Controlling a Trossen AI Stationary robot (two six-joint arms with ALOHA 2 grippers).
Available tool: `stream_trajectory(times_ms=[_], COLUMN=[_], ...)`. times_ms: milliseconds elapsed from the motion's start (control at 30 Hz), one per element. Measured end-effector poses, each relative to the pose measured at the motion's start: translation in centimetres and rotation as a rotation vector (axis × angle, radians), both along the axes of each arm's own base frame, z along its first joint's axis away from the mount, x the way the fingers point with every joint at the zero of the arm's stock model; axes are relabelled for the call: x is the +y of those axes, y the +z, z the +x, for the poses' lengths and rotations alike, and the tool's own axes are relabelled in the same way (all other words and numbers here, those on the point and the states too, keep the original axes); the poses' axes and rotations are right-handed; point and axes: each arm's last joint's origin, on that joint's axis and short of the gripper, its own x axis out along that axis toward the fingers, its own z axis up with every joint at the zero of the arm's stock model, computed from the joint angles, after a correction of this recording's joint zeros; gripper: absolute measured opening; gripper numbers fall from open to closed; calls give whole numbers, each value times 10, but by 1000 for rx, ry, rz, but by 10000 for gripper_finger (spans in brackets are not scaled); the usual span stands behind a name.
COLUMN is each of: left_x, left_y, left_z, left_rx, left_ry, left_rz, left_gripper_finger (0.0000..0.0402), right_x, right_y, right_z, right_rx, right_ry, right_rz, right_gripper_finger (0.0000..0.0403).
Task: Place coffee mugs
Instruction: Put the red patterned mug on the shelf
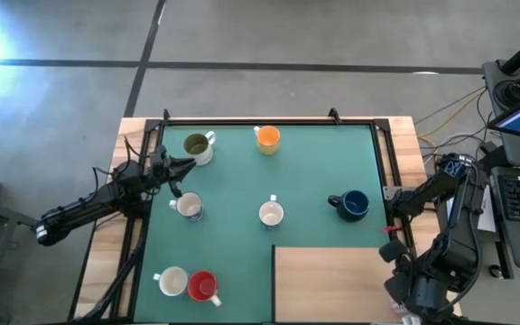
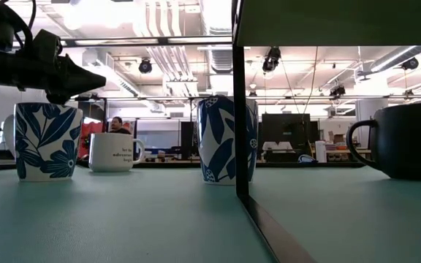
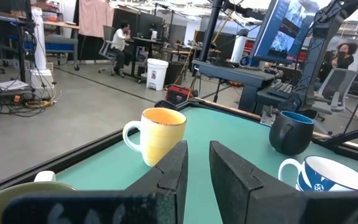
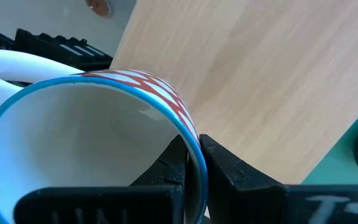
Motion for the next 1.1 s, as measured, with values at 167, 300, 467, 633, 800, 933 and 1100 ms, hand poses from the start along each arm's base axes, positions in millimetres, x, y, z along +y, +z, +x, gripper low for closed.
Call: stream_trajectory(times_ms=[167, 300, 467, 633, 800, 933, 1100], left_x=[0, 0, 0, 0, 0, 0, 0], left_y=[0, 0, 0, 0, 0, 0, 0], left_z=[0, 0, 0, 0, 0, 0, 0], left_rx=[0, 0, 0, 0, 0, 0, 0], left_ry=[0, 0, 0, 0, 0, 0, 0], left_rz=[0, 0, 0, 0, 0, 0, 0], left_gripper_finger=[49, 49, 49, 49, 49, 49, 49], right_x=[1, 2, 3, 1, 1, 2, 2], right_y=[0, 1, 1, 0, 0, 1, 1], right_z=[-1, -1, 0, -1, -2, -1, -1], right_rx=[5, 6, 7, 17, 24, 22, 21], right_ry=[-5, -20, -22, -25, -39, -38, -37], right_rz=[3, 19, 24, 4, -5, 6, 8], right_gripper_finger=[22, 22, 23, 23, 32, 48, 55])
